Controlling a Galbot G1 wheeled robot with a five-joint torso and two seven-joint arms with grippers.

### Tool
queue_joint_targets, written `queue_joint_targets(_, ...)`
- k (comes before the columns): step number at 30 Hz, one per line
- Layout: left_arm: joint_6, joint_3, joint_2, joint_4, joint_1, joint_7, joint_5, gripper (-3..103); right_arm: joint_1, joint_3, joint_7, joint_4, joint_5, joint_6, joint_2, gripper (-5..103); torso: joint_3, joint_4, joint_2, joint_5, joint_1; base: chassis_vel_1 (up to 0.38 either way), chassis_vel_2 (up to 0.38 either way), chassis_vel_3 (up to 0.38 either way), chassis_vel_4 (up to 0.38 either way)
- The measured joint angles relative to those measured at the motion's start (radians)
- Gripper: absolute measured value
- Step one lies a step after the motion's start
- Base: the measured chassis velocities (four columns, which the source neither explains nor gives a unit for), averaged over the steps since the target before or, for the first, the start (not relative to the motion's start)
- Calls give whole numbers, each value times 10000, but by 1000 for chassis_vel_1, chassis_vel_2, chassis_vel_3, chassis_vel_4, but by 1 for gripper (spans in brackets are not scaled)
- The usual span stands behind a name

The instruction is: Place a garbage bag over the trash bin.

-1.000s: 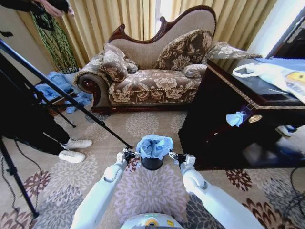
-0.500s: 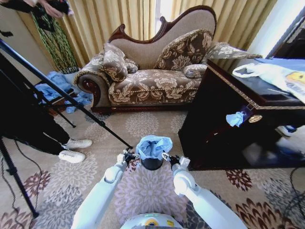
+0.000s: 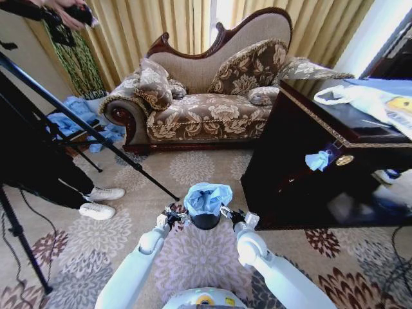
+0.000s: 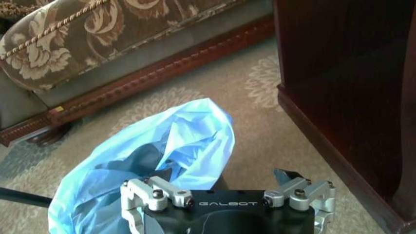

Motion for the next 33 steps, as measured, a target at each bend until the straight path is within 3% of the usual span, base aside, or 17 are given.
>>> queue_joint_targets(5,-9,44,-143,750,-279,-4,78,97,-28,8,-43,3,-64,2,-21,100,0,0,0,0,0,0,0,0,0)
queue_joint_targets(18,-121,60,-302,1206,-427,-19,146,97,-20,13,-148,45,-117,22,-70,100,0,1,0,0,0,0,0,0,0)
queue_joint_targets(22,-140,64,-306,1118,-426,-54,178,94,-16,53,-116,114,-30,38,-16,100,0,1,0,0,0,0,0,0,0)
queue_joint_targets(31,-509,-109,-61,0,406,-223,438,100,-250,271,-103,366,18,38,-31,100,0,2,0,0,0,0,0,0,0)
queue_joint_targets(33,-513,-144,-72,-90,530,-385,444,100,-379,336,-118,147,-342,61,243,100,0,0,0,0,0,0,0,0,0)
